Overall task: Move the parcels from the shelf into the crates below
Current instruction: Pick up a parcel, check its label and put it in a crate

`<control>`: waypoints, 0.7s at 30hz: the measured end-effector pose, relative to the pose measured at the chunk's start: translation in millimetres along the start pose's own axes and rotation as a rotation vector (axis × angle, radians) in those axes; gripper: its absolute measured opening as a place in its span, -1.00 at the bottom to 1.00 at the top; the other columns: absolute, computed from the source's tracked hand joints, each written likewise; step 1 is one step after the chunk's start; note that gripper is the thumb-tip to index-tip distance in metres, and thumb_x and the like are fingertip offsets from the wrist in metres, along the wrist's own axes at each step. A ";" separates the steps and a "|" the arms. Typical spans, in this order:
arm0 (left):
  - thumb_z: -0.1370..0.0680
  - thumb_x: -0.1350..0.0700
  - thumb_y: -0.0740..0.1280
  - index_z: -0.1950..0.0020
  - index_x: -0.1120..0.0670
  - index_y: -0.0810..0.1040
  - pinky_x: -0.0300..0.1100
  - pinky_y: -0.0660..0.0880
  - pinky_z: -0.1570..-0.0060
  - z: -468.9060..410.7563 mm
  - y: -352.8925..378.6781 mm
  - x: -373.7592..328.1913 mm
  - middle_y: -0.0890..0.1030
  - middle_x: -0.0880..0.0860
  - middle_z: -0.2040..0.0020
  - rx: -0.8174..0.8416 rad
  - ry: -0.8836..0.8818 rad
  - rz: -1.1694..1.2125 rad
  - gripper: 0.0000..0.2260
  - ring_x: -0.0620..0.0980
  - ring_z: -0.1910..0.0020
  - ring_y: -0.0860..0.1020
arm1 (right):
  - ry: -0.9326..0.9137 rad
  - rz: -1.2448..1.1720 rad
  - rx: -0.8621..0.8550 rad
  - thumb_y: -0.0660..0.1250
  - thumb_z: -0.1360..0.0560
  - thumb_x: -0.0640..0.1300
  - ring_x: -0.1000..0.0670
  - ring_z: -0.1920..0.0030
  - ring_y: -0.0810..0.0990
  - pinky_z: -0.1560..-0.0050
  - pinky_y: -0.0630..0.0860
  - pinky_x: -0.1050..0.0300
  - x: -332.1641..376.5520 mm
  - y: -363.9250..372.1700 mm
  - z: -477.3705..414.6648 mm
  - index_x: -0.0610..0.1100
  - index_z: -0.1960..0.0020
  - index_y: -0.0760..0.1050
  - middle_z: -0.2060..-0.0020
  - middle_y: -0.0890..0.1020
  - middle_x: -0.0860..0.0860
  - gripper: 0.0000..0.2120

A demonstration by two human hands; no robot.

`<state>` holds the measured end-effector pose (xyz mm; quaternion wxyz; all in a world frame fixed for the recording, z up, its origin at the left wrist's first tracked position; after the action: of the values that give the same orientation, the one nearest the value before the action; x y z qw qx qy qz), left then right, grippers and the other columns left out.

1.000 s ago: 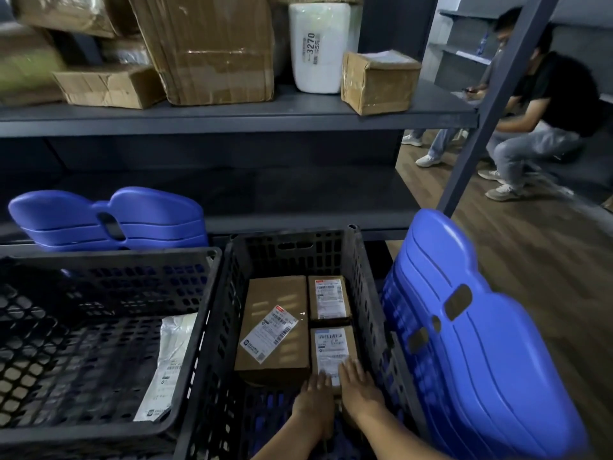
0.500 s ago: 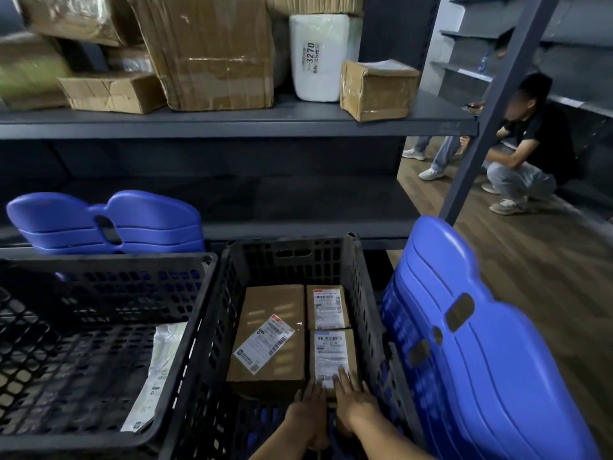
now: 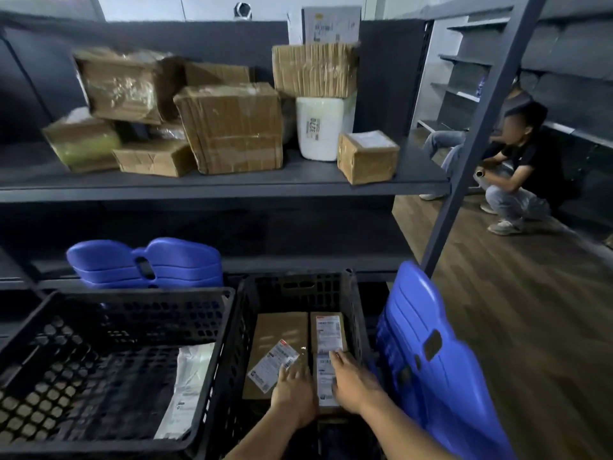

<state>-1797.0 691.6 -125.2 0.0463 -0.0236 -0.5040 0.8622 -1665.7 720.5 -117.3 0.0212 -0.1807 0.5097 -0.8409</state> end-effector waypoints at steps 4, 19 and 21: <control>-0.65 0.10 0.03 -0.57 0.25 -0.12 0.03 -0.15 -0.53 15.4 -67.7 11.0 -0.07 0.19 -0.59 -0.108 -0.043 0.021 -0.44 0.17 -0.57 -0.10 | -0.039 0.049 -0.130 0.10 -0.60 -0.20 -0.08 -0.55 -0.03 -0.50 0.10 0.05 12.9 -75.5 14.7 -0.14 -0.57 -0.11 -0.56 -0.08 -0.03 -0.38; -0.65 -0.05 0.09 -0.57 0.25 -0.08 -0.02 -0.03 -0.54 22.2 -291.1 39.3 -0.03 0.17 -0.59 -0.511 0.067 0.147 -0.37 0.13 -0.57 -0.03 | 0.089 -0.073 -0.491 0.10 -0.63 0.02 -0.06 -0.55 -0.02 -0.49 0.11 0.02 3.6 -258.2 -4.4 -0.16 -0.56 -0.02 -0.56 0.02 -0.05 -0.40; -0.65 -0.06 0.09 -0.57 0.24 -0.08 -0.03 -0.03 -0.54 18.3 -307.4 39.9 -0.02 0.17 -0.59 -0.526 0.092 0.158 -0.37 0.13 -0.57 -0.04 | 0.096 -0.112 -0.567 0.13 -0.62 0.02 -0.08 -0.54 0.03 -0.49 0.12 0.01 2.5 -275.0 -12.0 -0.19 -0.55 0.03 -0.54 0.08 -0.09 -0.40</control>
<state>-1821.1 829.8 151.9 -0.0060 -0.1132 -0.7044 0.7007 -1631.1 862.0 116.3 -0.1006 -0.1672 0.7141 -0.6723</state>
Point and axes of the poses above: each hand's wrist, its own z-axis away from the middle knuckle, its own y-axis out of the palm, x = y × z, the point moved 1 cm from there along -z, towards the middle knuckle
